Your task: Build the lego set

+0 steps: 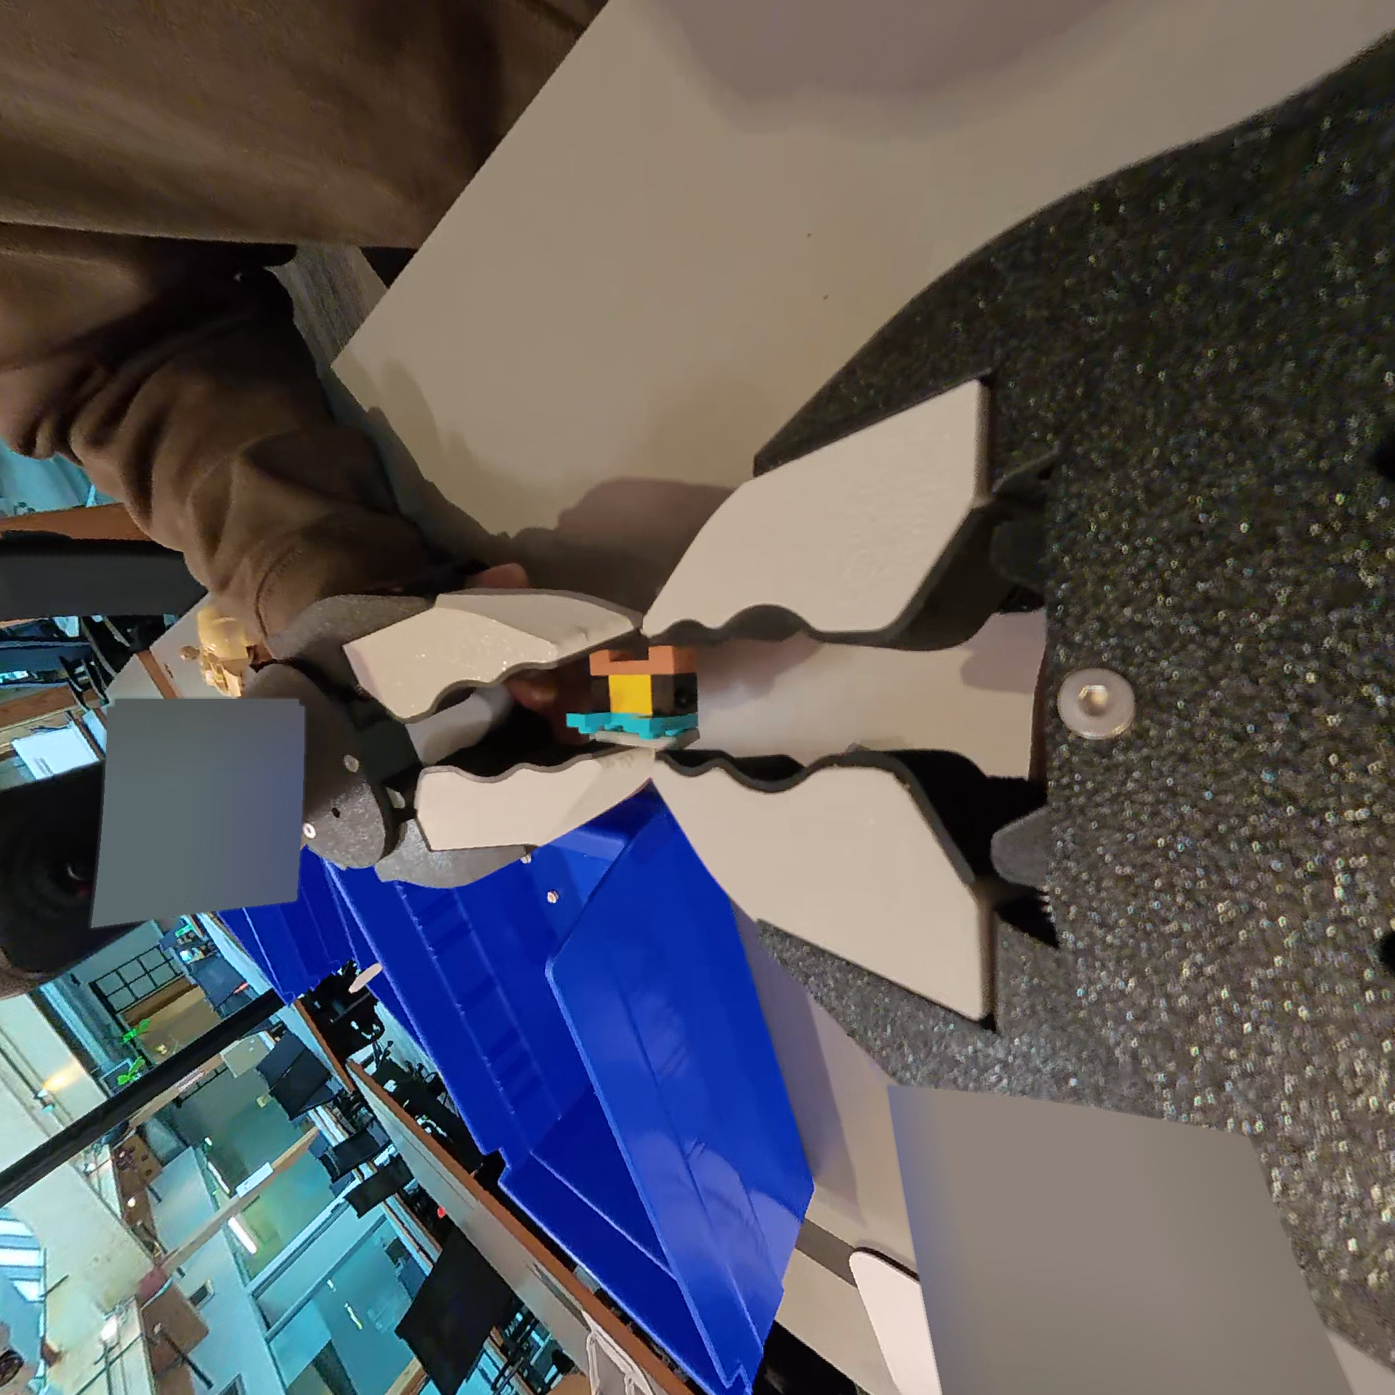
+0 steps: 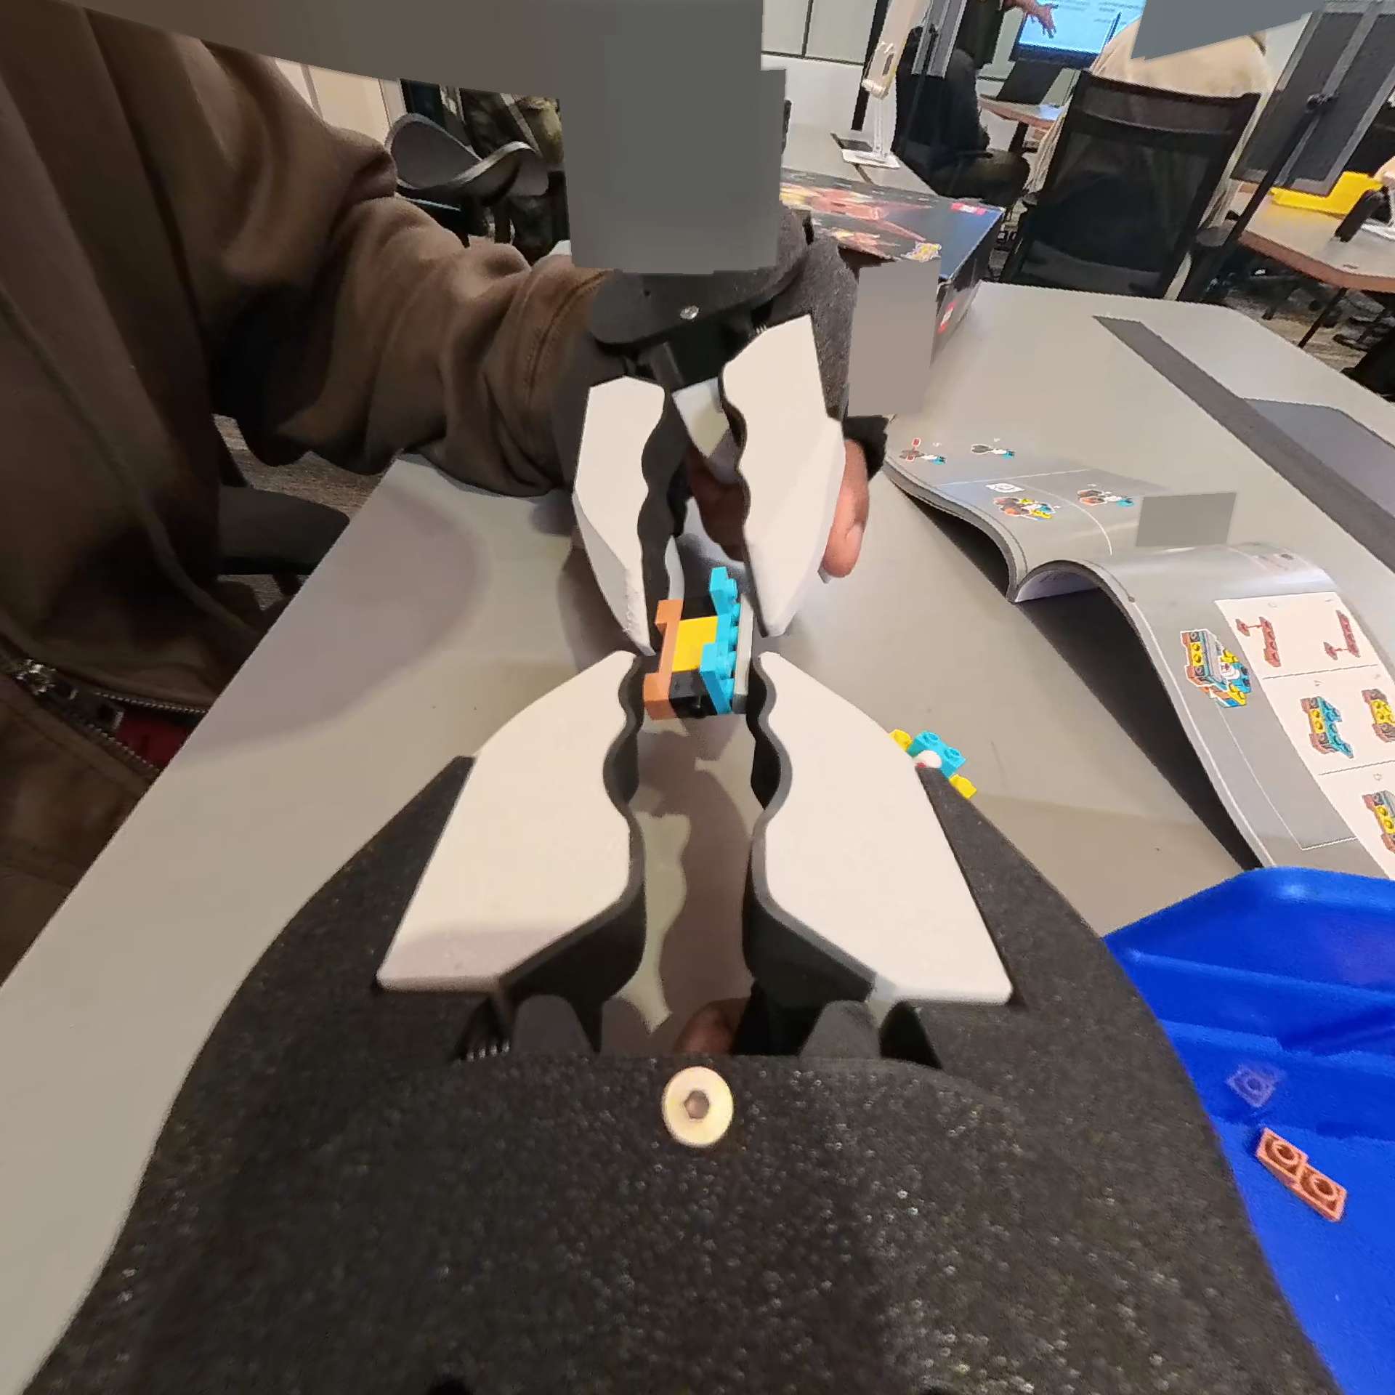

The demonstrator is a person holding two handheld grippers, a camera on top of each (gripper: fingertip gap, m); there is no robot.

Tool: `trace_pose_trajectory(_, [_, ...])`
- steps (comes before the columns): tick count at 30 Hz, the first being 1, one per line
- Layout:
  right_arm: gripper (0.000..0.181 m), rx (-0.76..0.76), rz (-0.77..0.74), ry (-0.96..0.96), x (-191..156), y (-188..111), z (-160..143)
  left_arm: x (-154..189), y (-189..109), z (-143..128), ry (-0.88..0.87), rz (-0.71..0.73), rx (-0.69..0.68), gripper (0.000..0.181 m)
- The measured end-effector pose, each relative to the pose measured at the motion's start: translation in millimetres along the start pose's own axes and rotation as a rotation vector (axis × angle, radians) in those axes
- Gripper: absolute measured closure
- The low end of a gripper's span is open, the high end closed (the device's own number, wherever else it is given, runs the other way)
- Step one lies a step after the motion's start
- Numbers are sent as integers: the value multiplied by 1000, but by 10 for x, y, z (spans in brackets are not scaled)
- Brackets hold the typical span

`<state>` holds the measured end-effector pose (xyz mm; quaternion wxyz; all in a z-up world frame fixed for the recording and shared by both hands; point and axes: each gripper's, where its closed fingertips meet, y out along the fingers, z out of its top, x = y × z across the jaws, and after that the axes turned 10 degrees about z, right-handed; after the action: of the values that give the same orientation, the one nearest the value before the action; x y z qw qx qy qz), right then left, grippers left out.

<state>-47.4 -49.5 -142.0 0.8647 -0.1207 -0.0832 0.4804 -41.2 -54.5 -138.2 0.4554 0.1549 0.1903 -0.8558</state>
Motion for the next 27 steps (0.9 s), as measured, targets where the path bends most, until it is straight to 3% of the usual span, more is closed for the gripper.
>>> trace_pose_trajectory(18, [155,-1,13,-38,-65,23,45,44,-43,61,-3,-27,16,156])
trace_pose_trajectory(27, [155,-4,-78,-148,-22,-24,107,2,-41,76,-81,-24,48,158])
